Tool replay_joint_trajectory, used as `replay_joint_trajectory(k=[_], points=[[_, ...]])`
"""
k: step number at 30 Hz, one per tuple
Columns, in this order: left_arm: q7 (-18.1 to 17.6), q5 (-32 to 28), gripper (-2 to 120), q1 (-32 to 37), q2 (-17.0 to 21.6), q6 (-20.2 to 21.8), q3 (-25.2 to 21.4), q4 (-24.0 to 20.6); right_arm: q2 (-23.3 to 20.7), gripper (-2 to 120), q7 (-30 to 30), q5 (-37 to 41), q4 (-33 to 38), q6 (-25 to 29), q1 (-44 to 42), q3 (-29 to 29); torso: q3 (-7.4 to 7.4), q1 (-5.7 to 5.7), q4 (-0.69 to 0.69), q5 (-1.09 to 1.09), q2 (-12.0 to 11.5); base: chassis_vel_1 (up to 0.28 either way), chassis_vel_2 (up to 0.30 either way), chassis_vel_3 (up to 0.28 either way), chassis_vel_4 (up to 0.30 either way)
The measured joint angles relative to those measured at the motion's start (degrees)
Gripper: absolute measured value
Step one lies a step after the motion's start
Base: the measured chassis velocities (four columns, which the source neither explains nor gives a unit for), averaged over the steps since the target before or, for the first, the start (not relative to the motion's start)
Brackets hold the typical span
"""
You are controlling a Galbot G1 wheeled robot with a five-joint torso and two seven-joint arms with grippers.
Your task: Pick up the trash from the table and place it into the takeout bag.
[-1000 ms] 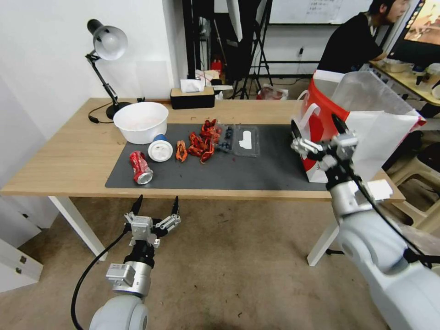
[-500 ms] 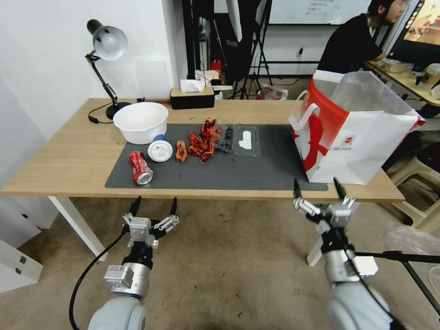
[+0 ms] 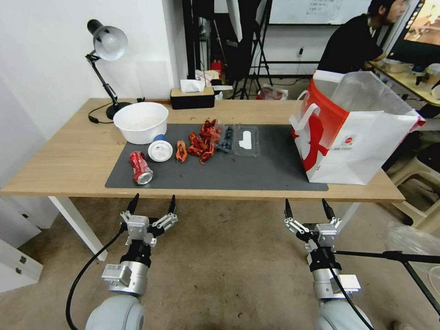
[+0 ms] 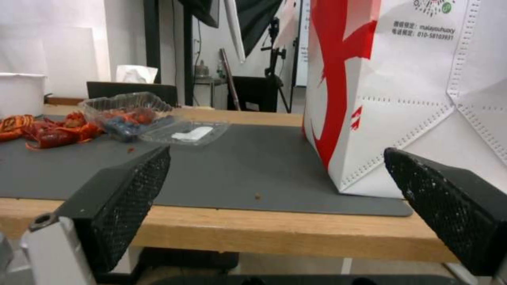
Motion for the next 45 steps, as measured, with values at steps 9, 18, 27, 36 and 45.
replay_joint_trajectory(k=[9,18,27,36,45], points=[[-3.99,-3.85,100,-8.05,6.42,3.76,-0.41,5.17,0.09,100,0.24,-0.79,-0.2,-0.01,0.09,-0.06,0.01,0.01,0.0,0.01,-0.01,0.0,0.0,0.0,0.0],[-9.47,-10.53,100,-14.5,11.44,12.26,0.75,8.11,0.55,100,0.26,-1.61,-0.16,-0.16,0.26,-0.59,0.01,0.02,-0.01,0.0,-0.01,0.0,0.0,0.0,0.0],[-15.89,-17.5,98,-18.31,14.18,20.85,2.82,8.73,1.05,100,0.35,-2.2,-0.17,-0.36,0.45,-0.77,0.0,0.02,-0.01,0.0,-0.01,0.0,0.0,0.0,0.0],[-19.09,-19.32,89,-21.07,15.75,24.41,4.22,10.2,1.6,100,0.45,-2.54,-0.61,-0.37,0.58,-0.78,0.0,0.01,0.0,0.01,-0.01,0.0,0.0,0.0,0.0],[-19.67,-20.2,60,-21.8,16.99,25.85,4.44,10.82,2.13,100,0.5,-2.95,-1.09,-0.38,0.88,-0.91,0.0,0.0,0.0,0.01,-0.01,0.0,0.0,0.0,0.0]])
